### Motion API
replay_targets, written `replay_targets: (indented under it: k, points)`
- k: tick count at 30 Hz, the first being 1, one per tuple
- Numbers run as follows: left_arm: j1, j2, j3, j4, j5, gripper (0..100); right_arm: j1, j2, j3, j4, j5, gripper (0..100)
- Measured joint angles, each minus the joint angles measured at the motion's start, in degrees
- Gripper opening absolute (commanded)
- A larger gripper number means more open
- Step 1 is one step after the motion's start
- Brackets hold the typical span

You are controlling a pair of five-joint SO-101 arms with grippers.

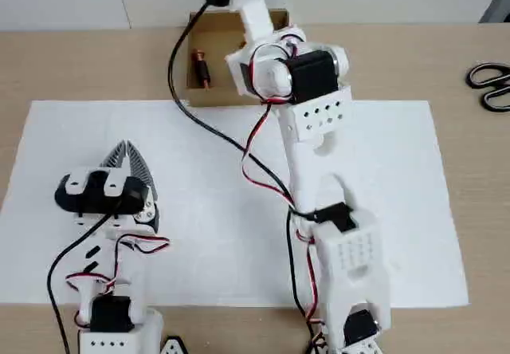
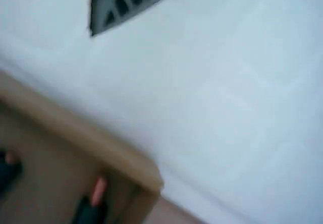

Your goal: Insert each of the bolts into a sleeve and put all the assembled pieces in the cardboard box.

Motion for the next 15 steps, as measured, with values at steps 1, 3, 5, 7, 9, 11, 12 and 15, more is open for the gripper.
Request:
replay_targets:
  k: [1, 3, 5, 7, 9, 11, 12, 15]
  points:
    - [0.00, 0.00, 0.70, 0.00, 0.00, 1, 0.18, -3.43, 4.66, 0.00, 0.09, 23.7]
    - [0.00, 0.09, 0.88, 0.00, 0.00, 1, 0.18, -10.99, 14.42, 0.00, 0.18, 23.6]
    - [0.00, 0.00, 1.05, 0.00, 0.00, 1, 0.09, -18.99, 25.41, 0.00, 0.18, 23.5]
    - [0.00, 0.09, 1.14, 0.00, 0.00, 1, 0.09, -26.46, 36.22, 0.00, 0.18, 23.4]
    - [0.00, 0.00, 1.05, 1.85, 0.00, 1, 0.09, -32.79, 47.03, -0.53, 0.18, 23.4]
    - [0.00, 0.00, 1.14, 5.10, 0.00, 1, 0.00, -37.98, 57.14, -3.43, 0.18, 23.4]
    - [0.00, 0.00, 1.14, 6.86, 0.00, 1, 0.09, -40.18, 61.71, -5.54, 0.18, 23.4]
    - [0.00, 0.00, 1.14, 11.96, 0.00, 1, 0.09, -47.12, 74.55, -14.24, 0.18, 23.4]
